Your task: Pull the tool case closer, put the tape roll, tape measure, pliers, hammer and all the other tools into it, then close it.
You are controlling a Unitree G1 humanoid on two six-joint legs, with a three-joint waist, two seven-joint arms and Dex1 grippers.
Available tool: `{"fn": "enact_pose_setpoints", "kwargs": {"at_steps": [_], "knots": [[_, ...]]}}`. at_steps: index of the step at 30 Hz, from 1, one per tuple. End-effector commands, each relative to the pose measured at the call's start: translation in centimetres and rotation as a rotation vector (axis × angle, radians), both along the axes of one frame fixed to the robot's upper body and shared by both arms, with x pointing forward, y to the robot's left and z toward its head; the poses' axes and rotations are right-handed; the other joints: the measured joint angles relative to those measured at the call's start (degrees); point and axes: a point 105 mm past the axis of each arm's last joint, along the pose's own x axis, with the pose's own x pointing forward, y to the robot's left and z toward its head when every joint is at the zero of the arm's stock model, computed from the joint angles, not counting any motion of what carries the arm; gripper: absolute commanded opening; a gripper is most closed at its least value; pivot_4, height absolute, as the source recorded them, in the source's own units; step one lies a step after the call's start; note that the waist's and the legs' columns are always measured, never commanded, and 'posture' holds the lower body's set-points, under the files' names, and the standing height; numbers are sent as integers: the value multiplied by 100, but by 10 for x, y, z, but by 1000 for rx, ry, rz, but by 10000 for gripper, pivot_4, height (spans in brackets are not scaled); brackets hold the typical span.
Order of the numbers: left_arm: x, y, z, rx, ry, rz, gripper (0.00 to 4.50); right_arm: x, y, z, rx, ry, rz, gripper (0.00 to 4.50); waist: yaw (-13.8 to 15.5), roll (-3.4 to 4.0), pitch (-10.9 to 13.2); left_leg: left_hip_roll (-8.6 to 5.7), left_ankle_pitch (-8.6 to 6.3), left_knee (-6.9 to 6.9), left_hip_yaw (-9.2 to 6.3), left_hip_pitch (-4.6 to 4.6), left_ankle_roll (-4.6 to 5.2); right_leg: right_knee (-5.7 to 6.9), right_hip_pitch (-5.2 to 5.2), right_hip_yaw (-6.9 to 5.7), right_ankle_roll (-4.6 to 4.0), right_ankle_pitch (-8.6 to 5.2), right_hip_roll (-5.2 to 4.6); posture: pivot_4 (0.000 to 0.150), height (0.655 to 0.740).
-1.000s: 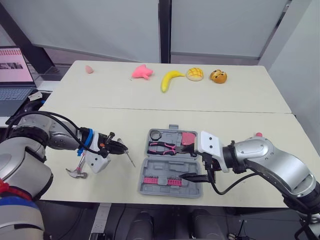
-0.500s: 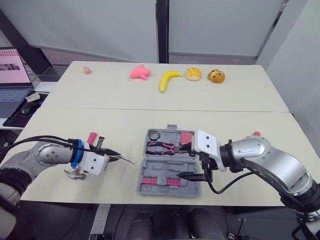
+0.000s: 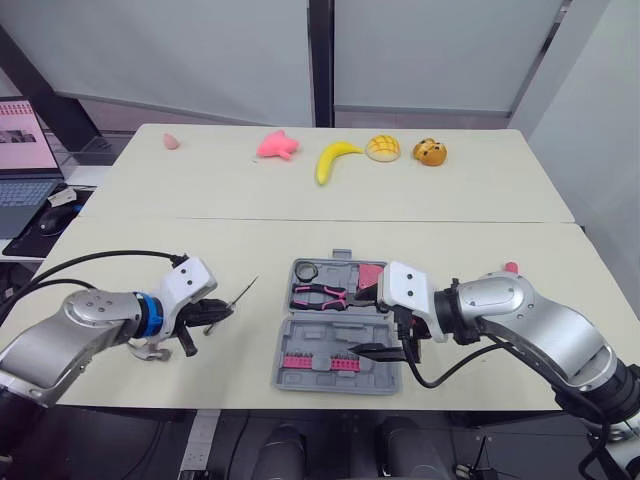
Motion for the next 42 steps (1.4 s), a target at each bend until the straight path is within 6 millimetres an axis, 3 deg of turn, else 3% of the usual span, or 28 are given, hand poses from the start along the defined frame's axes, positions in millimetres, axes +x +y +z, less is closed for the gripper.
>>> {"fn": "enact_pose_setpoints", "kwargs": {"at_steps": [1,7,12,25,30,35,42], "knots": [[-1,-1,1,-55,30,160,1072,-2,4,10,15,-58,25,45000,5,0,0,0,0,0,0,1,0,-1,0,1,0,0,0,1500,7369],[9,2,-19,-117,28,452,1072,0,11,13,30,-71,31,45000,40,-2,-1,-1,0,3,-4,1,0,-1,1,-2,-2,1,-1,1500,7369],[21,7,-33,-104,5,587,1072,5,16,15,43,-84,29,45000,74,-4,-3,-3,1,2,-3,3,-1,-2,2,0,-6,3,-1,1500,7369],[30,9,-53,-61,-9,666,1072,5,14,14,32,-81,31,45000,111,9,-10,-4,1,1,-3,9,-2,-3,5,0,-10,5,-2,1500,7369],[29,6,-52,-66,-40,647,16316,5,12,14,28,-78,31,45000,102,11,-12,-4,1,0,-2,10,-2,-3,5,1,-10,6,-2,1500,7369],[24,2,-36,-46,-139,609,30697,3,8,14,30,-68,28,45000,89,11,-11,-4,1,-1,-1,7,-2,-7,3,4,-10,6,-2,1500,7369],[7,-7,-19,-101,-263,543,30697,0,4,14,37,-55,26,45000,124,8,-10,-4,0,-4,1,-1,-3,-16,1,3,-11,6,-4,1500,7369]]}}
